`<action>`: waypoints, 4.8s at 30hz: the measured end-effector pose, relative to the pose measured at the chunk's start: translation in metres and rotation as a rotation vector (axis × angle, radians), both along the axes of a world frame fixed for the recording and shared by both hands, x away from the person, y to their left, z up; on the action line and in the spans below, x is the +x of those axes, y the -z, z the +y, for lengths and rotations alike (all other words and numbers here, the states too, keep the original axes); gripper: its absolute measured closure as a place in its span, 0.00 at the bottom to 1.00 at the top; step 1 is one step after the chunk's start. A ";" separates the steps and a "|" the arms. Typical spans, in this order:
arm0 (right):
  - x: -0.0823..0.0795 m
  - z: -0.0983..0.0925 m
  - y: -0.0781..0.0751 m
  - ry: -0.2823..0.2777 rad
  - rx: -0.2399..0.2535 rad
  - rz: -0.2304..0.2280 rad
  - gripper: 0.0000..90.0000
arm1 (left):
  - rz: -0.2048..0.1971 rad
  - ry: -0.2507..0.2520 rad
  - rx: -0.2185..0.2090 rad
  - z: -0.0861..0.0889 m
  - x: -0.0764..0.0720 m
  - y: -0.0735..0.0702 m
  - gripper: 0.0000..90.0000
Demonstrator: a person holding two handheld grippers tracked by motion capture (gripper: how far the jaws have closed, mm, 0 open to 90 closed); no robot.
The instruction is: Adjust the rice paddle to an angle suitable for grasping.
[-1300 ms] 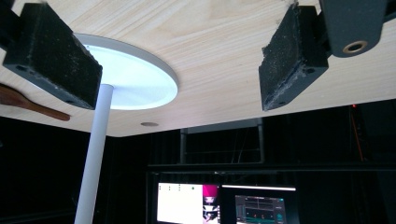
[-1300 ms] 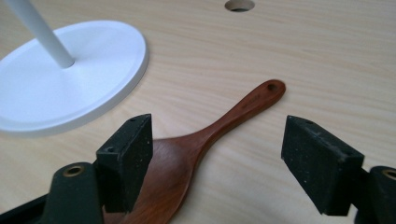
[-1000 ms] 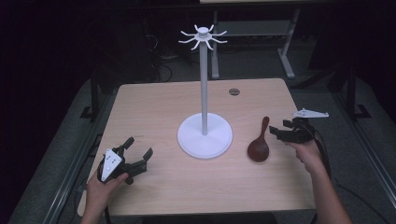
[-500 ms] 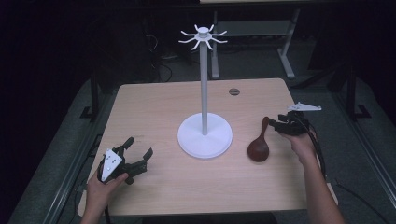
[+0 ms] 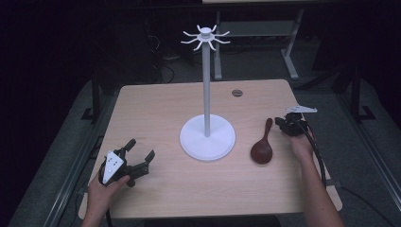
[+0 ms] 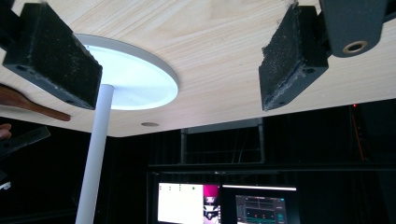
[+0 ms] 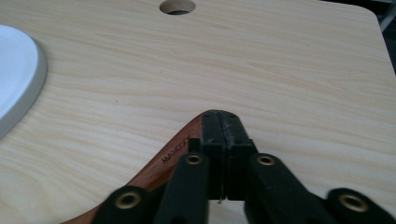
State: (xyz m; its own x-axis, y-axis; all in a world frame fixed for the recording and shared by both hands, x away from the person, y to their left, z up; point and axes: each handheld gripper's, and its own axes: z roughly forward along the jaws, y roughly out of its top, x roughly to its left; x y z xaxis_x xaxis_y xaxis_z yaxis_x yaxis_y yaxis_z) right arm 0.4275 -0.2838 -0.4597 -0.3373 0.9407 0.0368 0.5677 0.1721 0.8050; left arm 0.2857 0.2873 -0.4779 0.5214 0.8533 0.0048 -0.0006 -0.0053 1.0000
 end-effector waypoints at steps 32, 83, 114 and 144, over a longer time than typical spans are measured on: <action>0.004 0.016 0.021 -0.065 -0.030 0.035 1.00 | 0.001 0.000 0.002 0.000 0.000 0.000 0.14; -0.001 0.054 0.016 -0.325 -0.012 0.065 1.00 | 0.000 0.003 0.000 0.000 0.000 0.000 0.14; -0.059 0.100 -0.015 -0.396 -0.054 0.244 1.00 | -0.002 0.002 0.008 0.000 0.000 0.000 0.14; -0.058 0.089 -0.007 -0.392 -0.086 0.318 1.00 | -0.001 0.005 0.001 0.000 0.000 0.000 0.14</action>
State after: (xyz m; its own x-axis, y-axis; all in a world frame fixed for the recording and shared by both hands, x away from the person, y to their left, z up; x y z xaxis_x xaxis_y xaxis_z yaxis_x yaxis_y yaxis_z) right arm 0.3698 -0.1945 -0.4529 -0.6501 0.7499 0.1226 0.6618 0.4795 0.5763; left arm 0.2856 0.2871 -0.4779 0.5253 0.8509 0.0056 -0.0012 -0.0059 1.0000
